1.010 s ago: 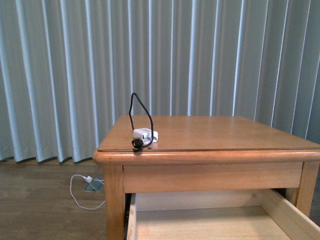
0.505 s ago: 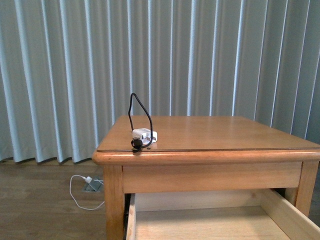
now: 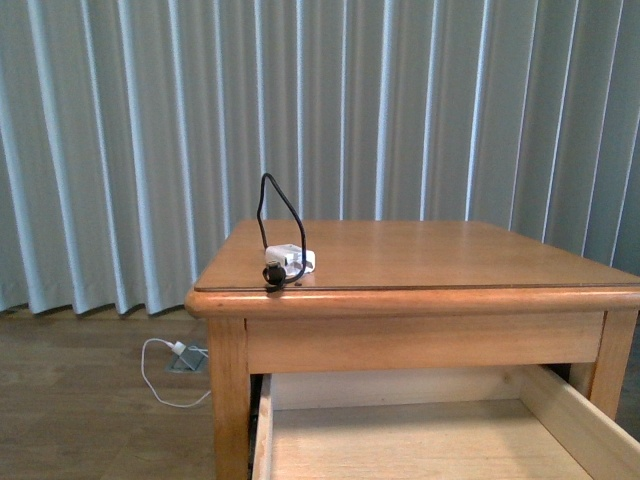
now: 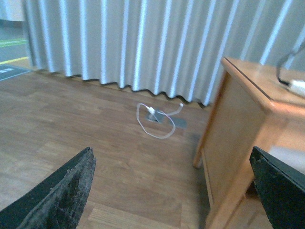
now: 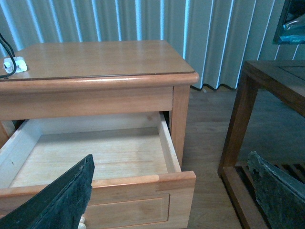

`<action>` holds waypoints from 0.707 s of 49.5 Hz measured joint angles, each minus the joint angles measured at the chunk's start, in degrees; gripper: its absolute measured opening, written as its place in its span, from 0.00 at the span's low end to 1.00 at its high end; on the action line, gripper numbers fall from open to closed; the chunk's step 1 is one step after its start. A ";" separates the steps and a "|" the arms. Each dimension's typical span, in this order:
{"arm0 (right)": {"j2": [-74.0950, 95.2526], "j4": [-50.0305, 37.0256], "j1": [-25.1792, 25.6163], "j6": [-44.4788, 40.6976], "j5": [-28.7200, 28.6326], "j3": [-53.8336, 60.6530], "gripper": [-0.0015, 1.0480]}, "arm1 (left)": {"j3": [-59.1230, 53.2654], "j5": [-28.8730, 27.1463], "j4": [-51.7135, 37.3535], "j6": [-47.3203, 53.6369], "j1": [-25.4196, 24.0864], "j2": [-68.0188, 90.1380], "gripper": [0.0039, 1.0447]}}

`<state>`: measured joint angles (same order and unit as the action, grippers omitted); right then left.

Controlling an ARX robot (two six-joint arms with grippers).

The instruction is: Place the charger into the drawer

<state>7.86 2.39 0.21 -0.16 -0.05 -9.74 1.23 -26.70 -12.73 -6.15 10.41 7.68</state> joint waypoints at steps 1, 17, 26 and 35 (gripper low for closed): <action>0.00 0.00 0.00 0.02 0.00 0.00 0.92 | 0.04 -3.93 -1.70 -0.59 1.99 1.90 0.94; -0.02 -0.04 0.00 0.00 0.00 0.00 0.92 | 19.08 5.42 -11.15 -0.72 6.54 40.98 0.94; -0.02 -0.04 0.00 0.00 -0.02 0.00 0.92 | 33.55 15.30 -10.73 4.17 5.97 56.96 0.94; -0.02 -0.04 0.00 0.00 -0.02 0.00 0.92 | 47.80 17.99 -8.61 7.63 5.97 70.53 0.94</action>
<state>7.84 2.35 0.21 -0.16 -0.08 -9.74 49.04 -8.71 -21.34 1.48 16.38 78.22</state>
